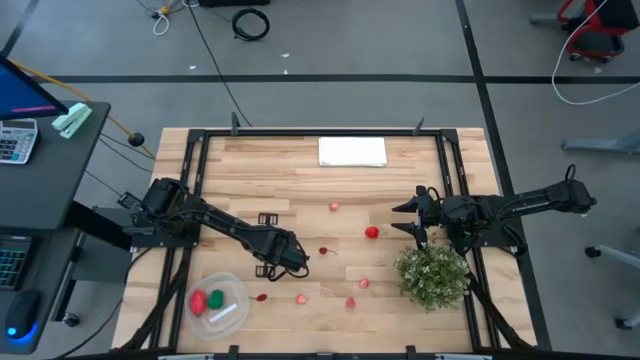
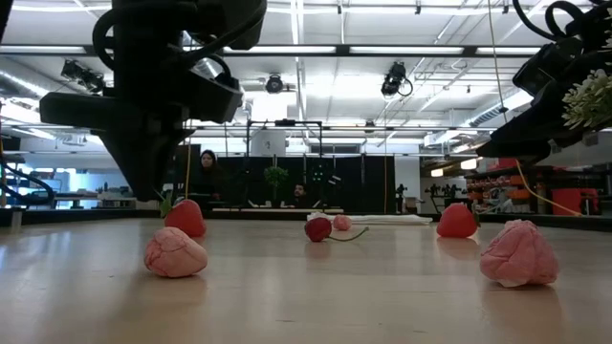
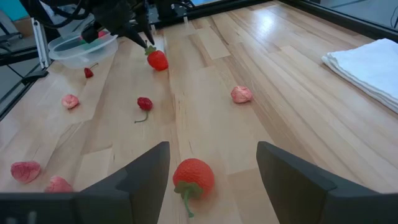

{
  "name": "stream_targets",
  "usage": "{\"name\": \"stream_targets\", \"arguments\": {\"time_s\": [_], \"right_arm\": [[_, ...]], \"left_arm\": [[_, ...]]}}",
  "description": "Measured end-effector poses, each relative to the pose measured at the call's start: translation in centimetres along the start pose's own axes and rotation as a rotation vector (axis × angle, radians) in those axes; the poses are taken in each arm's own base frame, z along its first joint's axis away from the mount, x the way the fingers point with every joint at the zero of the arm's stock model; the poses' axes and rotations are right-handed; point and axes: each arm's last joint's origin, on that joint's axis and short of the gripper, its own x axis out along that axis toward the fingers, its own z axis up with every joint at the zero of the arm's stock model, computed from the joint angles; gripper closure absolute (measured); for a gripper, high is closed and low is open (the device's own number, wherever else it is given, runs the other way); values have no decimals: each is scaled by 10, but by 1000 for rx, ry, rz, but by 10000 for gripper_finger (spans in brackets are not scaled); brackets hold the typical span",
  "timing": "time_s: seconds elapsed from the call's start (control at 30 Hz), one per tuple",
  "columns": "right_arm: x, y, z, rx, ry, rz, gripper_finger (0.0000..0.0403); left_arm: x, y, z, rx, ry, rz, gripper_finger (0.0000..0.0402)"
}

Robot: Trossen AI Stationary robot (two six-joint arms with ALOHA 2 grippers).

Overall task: Pick and placing Produce into tupperware
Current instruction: Put the strawberry into the transparent plastic container

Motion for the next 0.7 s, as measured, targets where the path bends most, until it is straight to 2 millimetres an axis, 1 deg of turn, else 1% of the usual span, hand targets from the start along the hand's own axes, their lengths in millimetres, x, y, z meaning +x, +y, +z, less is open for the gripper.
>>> {"name": "stream_targets", "arguments": {"time_s": [0.23, 0.3, 0.43, 0.57, 0.7], "right_arm": [[0, 0, 0, 0, 0, 0, 153], [0, 0, 0, 0, 0, 0, 153], [0, 0, 0, 0, 0, 0, 153], [0, 0, 0, 0, 0, 0, 153], [0, 0, 0, 0, 0, 0, 153]], "left_arm": [[0, 0, 0, 0, -2, -1, 339], [0, 0, 0, 0, -2, -1, 352], [-2, -5, -2, 17, -5, 1, 391], [-18, -15, -5, 51, -2, 14, 392], [-46, -26, -14, 4, 24, 68, 395]]}}
